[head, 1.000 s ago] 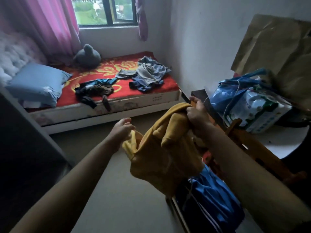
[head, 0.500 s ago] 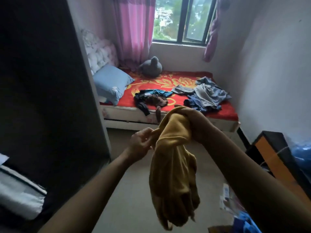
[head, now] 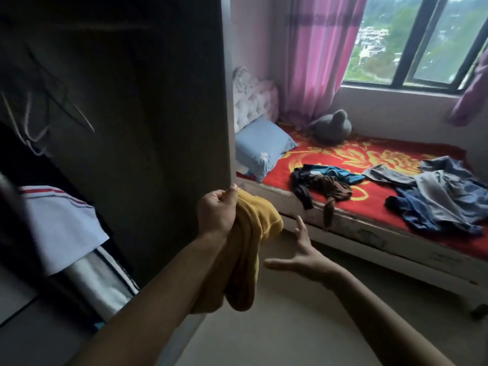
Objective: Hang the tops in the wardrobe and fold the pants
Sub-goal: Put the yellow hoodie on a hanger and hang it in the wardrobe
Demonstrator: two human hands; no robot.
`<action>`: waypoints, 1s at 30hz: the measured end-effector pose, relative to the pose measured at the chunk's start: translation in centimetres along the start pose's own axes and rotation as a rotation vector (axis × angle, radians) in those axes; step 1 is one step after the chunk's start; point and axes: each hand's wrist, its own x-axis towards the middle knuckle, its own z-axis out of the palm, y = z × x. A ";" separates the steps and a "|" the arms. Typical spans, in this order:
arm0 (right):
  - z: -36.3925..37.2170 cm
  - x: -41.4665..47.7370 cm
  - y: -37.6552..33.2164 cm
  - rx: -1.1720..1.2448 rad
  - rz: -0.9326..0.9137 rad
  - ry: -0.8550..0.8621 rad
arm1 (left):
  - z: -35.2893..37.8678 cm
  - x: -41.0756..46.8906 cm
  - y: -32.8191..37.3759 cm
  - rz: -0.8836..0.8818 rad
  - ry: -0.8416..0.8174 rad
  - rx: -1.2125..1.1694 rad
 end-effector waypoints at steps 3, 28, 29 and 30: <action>1.3 5.2 -1.0 -0.075 0.018 -0.202 | -0.5 3.1 1.9 -0.032 0.167 -0.063; 5.8 28.2 -26.6 -0.098 -0.516 -0.392 | -13.2 12.4 -0.8 0.014 1.001 0.322; 6.5 29.0 -27.3 -0.197 -0.549 -0.354 | -13.9 13.3 -1.4 0.023 1.027 0.299; 7.3 29.8 -28.1 -0.296 -0.605 -0.322 | -14.5 14.3 -2.0 0.029 1.056 0.270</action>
